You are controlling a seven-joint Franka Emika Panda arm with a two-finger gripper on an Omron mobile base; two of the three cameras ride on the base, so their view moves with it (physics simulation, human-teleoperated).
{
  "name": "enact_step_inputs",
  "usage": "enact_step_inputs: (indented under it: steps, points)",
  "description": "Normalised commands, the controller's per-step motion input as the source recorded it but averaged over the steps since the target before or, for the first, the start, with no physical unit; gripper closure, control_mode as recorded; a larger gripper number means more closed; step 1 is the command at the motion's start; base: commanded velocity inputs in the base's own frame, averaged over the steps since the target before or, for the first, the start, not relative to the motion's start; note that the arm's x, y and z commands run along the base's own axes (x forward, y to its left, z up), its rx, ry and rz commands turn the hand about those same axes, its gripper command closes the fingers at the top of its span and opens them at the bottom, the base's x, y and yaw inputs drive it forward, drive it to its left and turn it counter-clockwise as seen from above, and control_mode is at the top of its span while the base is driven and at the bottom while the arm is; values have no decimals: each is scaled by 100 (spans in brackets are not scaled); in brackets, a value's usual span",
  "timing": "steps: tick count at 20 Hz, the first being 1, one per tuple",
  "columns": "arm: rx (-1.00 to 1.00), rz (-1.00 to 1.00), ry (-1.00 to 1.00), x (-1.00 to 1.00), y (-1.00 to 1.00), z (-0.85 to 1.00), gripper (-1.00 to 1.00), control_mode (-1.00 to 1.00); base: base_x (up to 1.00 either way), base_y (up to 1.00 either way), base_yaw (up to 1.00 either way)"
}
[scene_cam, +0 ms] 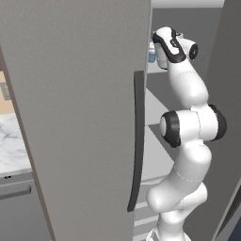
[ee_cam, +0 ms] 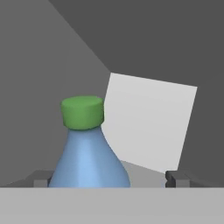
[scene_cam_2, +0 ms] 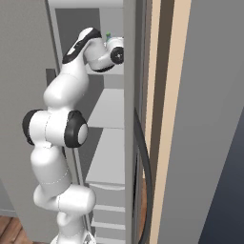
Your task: Take the bottled waters from the counter and place them in the freezer to freeze. Close the freezer door after placing the bottles.
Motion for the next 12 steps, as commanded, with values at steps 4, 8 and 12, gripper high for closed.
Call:
enact_step_inputs:
  steps: [4,8,12]
  points:
    - [0,0,0,0,0,0,-100,-100,0,0,0]
    - [0,0,8,15,-1,0,-100,-100,0,0,0]
    - [0,0,6,18,-1,0,-100,-100,0,0,0]
